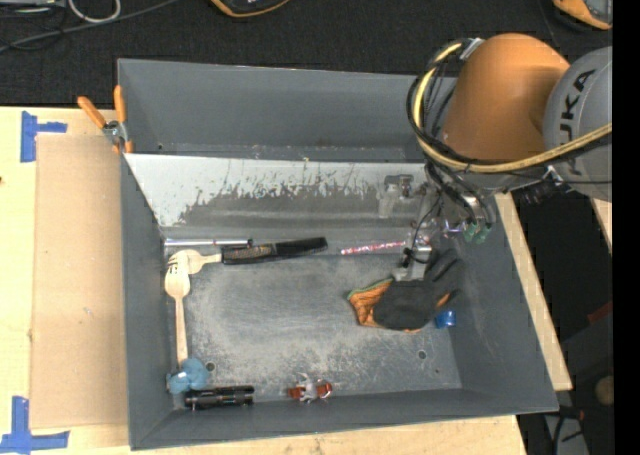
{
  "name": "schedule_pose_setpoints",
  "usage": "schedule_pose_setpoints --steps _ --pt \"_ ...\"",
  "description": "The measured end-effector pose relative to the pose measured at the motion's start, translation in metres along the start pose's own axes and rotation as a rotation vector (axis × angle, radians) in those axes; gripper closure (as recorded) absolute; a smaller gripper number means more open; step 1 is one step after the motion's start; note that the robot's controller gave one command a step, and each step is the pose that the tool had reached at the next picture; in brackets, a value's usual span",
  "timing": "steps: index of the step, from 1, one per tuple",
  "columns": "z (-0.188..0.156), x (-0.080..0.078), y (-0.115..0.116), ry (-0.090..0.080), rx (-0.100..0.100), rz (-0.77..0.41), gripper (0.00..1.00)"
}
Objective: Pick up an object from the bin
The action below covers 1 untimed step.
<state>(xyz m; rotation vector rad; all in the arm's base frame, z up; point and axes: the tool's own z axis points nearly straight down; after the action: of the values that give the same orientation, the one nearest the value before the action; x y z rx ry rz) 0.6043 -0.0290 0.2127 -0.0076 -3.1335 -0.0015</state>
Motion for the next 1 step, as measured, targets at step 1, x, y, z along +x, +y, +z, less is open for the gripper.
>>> schedule_pose_setpoints --steps 1 --pt "-0.0045 -0.0015 0.0001 -0.008 0.000 -0.001 0.00"
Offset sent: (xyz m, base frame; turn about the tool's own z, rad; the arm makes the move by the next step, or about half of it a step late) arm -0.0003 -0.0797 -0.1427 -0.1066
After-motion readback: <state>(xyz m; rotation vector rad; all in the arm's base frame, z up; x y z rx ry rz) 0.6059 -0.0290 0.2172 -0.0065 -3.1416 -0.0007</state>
